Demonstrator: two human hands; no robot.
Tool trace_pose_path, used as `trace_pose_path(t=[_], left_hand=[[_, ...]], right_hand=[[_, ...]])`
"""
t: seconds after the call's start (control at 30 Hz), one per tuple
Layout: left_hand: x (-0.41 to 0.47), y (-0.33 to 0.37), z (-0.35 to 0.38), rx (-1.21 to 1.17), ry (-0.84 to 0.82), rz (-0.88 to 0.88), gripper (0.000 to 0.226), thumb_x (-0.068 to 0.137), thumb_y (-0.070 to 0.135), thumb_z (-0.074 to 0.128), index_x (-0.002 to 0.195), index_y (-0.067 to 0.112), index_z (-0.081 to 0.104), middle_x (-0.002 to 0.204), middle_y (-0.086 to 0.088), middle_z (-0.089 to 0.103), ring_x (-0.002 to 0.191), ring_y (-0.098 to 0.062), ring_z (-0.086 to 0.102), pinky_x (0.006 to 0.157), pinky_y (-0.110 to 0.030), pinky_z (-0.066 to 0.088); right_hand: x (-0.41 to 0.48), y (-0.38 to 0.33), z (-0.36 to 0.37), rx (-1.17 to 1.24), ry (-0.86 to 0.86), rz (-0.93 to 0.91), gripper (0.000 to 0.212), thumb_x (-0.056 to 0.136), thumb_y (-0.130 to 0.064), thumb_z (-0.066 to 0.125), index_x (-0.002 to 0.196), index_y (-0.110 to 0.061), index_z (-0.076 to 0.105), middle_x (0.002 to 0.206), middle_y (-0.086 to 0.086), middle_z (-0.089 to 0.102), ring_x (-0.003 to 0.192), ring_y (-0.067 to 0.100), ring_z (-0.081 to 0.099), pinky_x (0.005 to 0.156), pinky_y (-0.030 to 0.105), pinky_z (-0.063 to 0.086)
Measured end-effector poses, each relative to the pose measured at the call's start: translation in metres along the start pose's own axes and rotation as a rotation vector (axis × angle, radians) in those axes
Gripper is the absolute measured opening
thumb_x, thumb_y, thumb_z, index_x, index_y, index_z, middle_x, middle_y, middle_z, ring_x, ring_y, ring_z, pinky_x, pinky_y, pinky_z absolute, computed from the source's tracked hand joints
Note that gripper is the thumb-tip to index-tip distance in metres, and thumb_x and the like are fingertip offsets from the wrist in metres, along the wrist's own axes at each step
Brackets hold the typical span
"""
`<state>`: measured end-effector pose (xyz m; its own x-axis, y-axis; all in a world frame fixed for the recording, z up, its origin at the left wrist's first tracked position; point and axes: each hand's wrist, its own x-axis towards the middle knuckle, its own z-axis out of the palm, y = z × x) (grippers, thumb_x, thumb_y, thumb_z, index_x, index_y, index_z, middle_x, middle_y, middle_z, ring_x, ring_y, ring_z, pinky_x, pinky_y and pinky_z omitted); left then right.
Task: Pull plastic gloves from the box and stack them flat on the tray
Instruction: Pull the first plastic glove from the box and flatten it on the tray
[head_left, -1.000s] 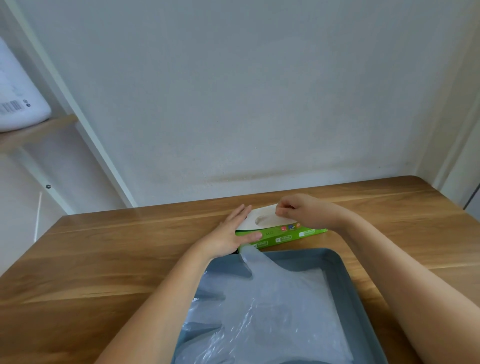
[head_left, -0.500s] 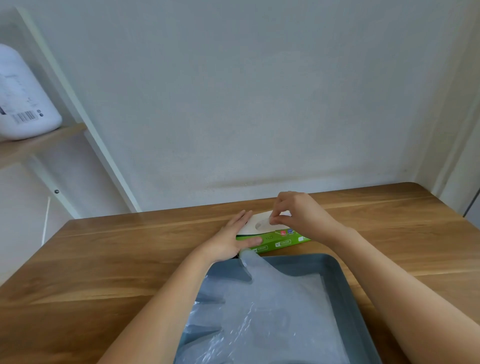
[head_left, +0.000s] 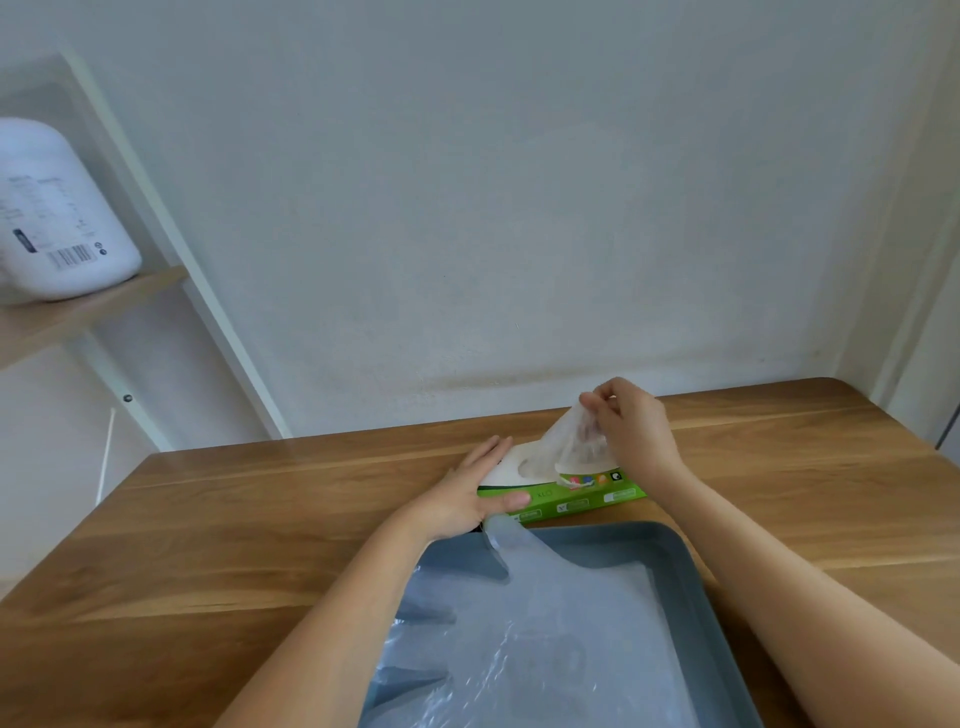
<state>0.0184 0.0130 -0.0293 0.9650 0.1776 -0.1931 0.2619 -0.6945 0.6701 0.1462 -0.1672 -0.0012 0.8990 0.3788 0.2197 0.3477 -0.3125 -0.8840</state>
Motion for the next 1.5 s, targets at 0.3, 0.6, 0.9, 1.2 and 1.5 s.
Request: trace_pose_path(t=[0.3,0.6,0.9,1.2,1.5], left_hand=[[0.002,-0.002,0.000,-0.016,0.002,-0.039,0.092,0.073,0.065,0.059,0.151,0.043,0.014,0.159,0.022,-0.001,0.149,-0.014,0.000,0.122,-0.045,0.006],[-0.029,0.050,-0.049,-0.206,0.125,-0.001,0.058,0.083,0.040,0.070,0.135,0.023,0.053,0.138,0.004,0.054,0.132,-0.009,0.045,0.104,-0.020,0.034],[-0.118,0.111,-0.025,-0.284,0.254,0.318,0.058,0.070,0.038,0.084,0.120,0.047,0.058,0.118,0.029,0.060,0.103,0.012,0.057,0.084,-0.011,0.047],[-0.158,0.108,-0.014,-0.557,0.371,0.033,0.032,0.098,0.032,0.053,0.080,0.008,0.062,0.078,-0.014,0.055,0.076,-0.023,0.048,0.064,-0.024,0.040],[-0.180,0.095,-0.014,-0.686,0.399,-0.191,0.026,0.094,0.034,0.060,0.074,0.018,0.063,0.070,0.007,0.061,0.069,-0.002,0.053,0.055,-0.010,0.038]], right_hand=[[0.011,-0.015,-0.035,0.762,0.147,0.236,0.031,0.100,-0.026,0.048,0.072,-0.014,0.046,0.046,0.001,0.044,0.041,0.013,0.040,0.043,0.021,0.039],[-0.042,-0.060,-0.058,0.730,-0.256,0.090,0.022,0.097,-0.025,0.051,0.086,-0.006,0.055,0.068,0.008,0.054,0.053,0.013,0.051,0.051,0.020,0.046],[-0.097,-0.092,-0.051,0.543,-0.376,0.038,0.028,0.094,-0.030,0.055,0.090,-0.003,0.058,0.074,0.017,0.057,0.069,0.027,0.047,0.065,0.039,0.037],[-0.140,-0.094,-0.071,-0.139,-0.592,-0.066,0.056,0.078,-0.066,0.053,0.127,-0.039,0.045,0.111,-0.005,0.058,0.091,0.004,0.059,0.078,0.016,0.047],[-0.186,-0.094,-0.067,-0.199,-0.330,-0.559,0.051,0.080,-0.038,0.073,0.124,-0.051,0.051,0.132,-0.037,0.036,0.119,-0.018,0.036,0.090,-0.002,0.030]])
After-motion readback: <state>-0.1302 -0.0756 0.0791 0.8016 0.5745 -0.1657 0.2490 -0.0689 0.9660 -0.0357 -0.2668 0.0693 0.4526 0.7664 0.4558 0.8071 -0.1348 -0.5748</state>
